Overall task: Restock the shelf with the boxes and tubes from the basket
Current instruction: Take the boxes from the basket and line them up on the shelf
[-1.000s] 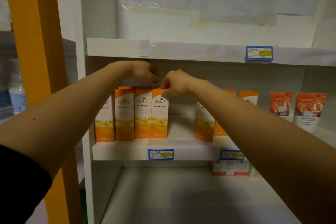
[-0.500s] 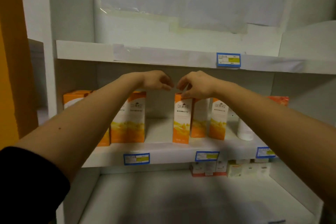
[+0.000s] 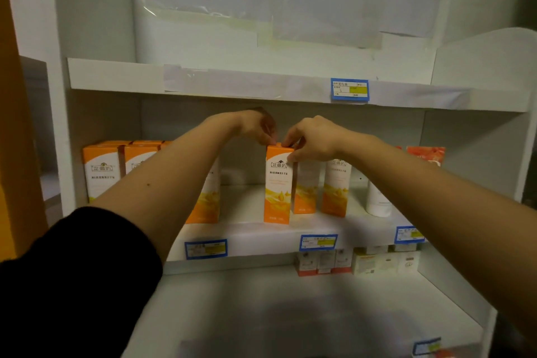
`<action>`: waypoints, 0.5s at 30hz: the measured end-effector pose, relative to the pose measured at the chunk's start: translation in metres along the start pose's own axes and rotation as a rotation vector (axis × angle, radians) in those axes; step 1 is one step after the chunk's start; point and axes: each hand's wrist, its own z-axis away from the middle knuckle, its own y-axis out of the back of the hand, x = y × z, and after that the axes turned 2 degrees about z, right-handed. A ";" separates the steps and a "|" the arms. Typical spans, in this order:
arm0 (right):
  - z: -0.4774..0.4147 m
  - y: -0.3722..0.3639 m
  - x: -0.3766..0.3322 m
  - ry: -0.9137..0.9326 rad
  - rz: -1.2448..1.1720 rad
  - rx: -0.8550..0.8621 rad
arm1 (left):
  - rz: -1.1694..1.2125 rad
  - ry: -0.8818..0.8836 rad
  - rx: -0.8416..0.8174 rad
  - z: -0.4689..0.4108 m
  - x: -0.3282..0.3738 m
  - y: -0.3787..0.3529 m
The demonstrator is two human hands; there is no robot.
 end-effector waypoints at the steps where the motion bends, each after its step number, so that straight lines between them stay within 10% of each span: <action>1: -0.001 -0.001 0.000 -0.001 0.002 0.001 | 0.004 0.005 -0.003 -0.001 0.001 0.000; 15: -0.011 -0.006 0.000 -0.015 -0.024 -0.004 | -0.220 0.099 -0.108 0.022 -0.020 0.020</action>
